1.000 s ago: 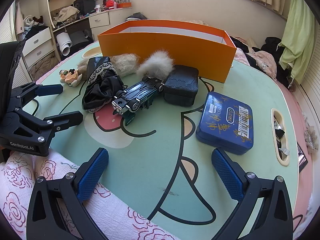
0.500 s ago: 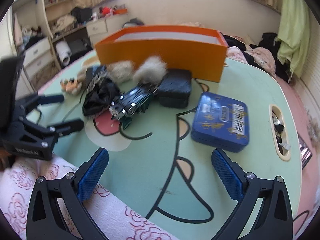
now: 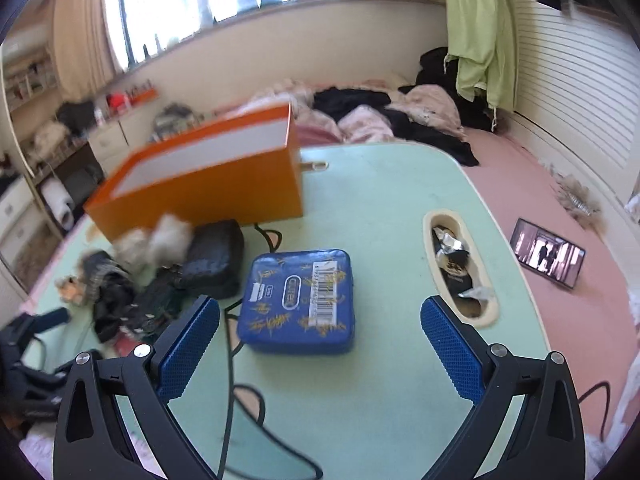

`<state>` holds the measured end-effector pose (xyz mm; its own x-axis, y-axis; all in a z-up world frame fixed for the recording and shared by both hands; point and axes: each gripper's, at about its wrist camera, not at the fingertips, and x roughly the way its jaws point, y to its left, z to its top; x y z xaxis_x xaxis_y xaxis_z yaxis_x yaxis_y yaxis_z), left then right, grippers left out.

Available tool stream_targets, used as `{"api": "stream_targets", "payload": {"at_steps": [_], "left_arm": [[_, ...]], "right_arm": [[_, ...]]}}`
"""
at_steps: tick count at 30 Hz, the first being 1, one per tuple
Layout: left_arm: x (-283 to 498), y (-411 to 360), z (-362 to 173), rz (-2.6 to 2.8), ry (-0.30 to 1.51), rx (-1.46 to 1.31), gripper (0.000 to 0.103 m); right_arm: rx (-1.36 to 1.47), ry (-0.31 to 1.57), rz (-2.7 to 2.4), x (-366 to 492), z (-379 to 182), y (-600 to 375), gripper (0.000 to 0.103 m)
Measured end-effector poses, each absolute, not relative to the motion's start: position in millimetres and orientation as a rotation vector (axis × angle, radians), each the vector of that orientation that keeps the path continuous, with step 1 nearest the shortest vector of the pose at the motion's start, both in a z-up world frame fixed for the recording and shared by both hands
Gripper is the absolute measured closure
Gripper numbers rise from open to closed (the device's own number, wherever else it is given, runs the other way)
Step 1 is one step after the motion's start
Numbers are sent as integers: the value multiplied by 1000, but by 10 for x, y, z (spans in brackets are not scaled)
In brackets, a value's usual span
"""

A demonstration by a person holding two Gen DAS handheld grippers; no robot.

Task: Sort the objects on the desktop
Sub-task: 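Grasp blue tin with right tool while left tool grasps orange figurine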

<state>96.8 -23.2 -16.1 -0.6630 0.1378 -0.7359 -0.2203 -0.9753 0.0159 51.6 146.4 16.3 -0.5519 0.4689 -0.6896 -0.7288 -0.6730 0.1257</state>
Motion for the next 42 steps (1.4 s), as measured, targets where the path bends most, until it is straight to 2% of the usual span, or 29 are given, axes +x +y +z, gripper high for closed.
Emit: {"api": "stream_targets", "payload": {"at_steps": [2, 4, 6, 9, 12, 14, 17, 22, 29, 32, 36, 38, 39, 42], "left_arm": [[970, -262, -147, 2693, 127, -1166, 1], [995, -303, -109, 2674, 52, -1131, 1], [1023, -472, -48, 2680, -104, -1071, 1], [1028, -671, 41, 2723, -244, -1016, 1], [926, -732, 119, 2768, -224, -1022, 1], [845, -706, 132, 2815, -146, -1046, 11], [759, -718, 80, 2822, -113, -1093, 19], [678, -823, 54, 2801, -159, -1114, 19], [578, -650, -4, 2768, 2, -1155, 19], [604, -552, -24, 2740, 80, -1152, 13], [562, -484, -97, 2709, 133, -1190, 13], [607, -508, -70, 2719, 114, -1155, 31], [632, -530, -59, 2723, 97, -1140, 46], [724, -616, -54, 2711, 24, -1112, 49]], "right_arm": [[-913, 491, 2184, 371, 95, 1484, 4], [-960, 466, 2165, 313, 43, 1463, 23], [-946, 444, 2207, 338, 54, 1409, 36], [-917, 431, 2243, 395, 35, 1328, 36], [-849, 422, 2273, 481, 64, 1265, 36], [-828, 422, 2286, 498, 65, 1247, 36], [-821, 429, 2289, 498, 53, 1219, 36], [-818, 440, 2293, 485, 46, 1244, 36], [-822, 445, 2294, 475, 39, 1290, 36], [-821, 450, 2294, 477, 35, 1281, 36], [-823, 452, 2293, 477, 35, 1291, 36], [-822, 454, 2293, 482, 36, 1295, 36], [-820, 456, 2293, 484, 36, 1296, 36], [-815, 463, 2293, 495, 35, 1297, 36]]}}
